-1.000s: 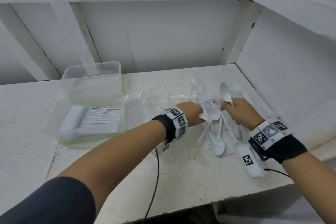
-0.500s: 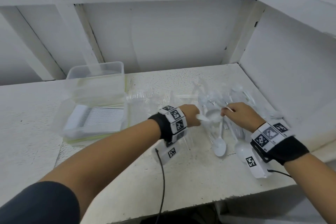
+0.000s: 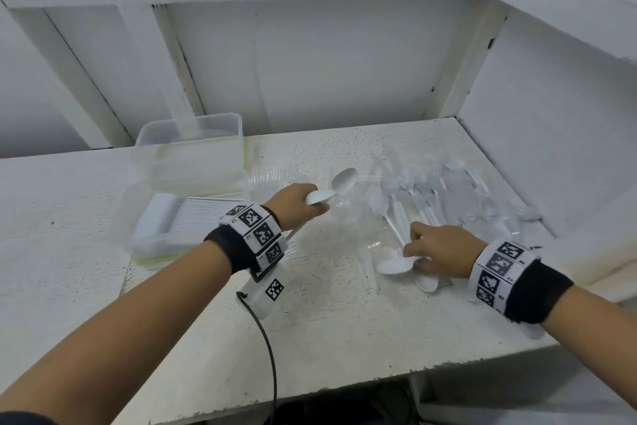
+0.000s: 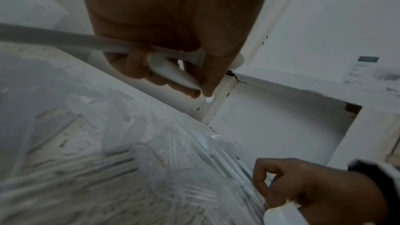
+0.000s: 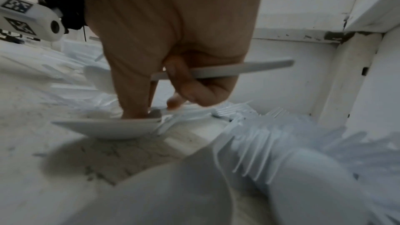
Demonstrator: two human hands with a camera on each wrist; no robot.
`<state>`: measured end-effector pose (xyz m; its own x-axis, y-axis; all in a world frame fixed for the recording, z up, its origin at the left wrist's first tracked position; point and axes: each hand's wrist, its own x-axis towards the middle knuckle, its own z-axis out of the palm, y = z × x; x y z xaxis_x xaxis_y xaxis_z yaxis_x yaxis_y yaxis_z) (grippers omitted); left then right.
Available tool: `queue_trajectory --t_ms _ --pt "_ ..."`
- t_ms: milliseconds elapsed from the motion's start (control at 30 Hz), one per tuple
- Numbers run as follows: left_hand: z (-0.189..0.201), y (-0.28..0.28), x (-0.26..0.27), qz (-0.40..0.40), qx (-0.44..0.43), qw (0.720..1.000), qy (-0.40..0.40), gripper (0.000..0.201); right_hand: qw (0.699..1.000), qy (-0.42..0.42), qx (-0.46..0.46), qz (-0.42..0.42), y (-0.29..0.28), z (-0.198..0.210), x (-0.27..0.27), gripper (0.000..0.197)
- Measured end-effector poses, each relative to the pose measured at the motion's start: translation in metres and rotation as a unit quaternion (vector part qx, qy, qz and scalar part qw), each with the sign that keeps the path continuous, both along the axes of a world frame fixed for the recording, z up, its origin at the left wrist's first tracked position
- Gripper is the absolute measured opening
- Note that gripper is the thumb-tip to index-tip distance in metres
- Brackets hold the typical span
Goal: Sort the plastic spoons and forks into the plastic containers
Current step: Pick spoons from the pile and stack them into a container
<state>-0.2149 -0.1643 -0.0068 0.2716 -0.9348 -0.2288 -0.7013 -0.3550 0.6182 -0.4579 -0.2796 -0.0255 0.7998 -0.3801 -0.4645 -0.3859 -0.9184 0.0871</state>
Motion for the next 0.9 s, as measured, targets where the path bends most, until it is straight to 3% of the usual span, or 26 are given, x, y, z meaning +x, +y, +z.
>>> queue_trajectory --t_ms 200,433,533,600,700,900 --pt "-0.003 0.002 0.004 0.04 -0.03 0.998 0.049 0.017 0.989 -0.144 0.044 -0.001 0.005 -0.009 0.007 0.025" --pt "-0.007 0.002 0.006 0.064 -0.034 0.995 0.066 0.017 0.94 -0.338 0.05 0.01 0.019 -0.002 0.027 0.026" --pt "-0.008 0.003 0.007 0.072 -0.035 0.994 0.073 0.016 0.932 -0.363 0.004 -0.009 0.027 -0.004 0.042 0.013" --pt "-0.01 0.005 0.008 0.074 -0.034 0.994 0.075 0.017 0.937 -0.346 -0.001 -0.046 0.029 -0.002 0.052 0.016" --pt "-0.011 0.007 0.01 0.076 -0.034 0.993 0.079 0.017 0.943 -0.321 0.045 -0.078 0.028 0.001 0.061 0.023" --pt "-0.011 0.011 0.015 0.089 -0.049 0.991 0.083 0.017 0.917 -0.367 0.114 -0.108 0.021 0.003 0.069 0.008"
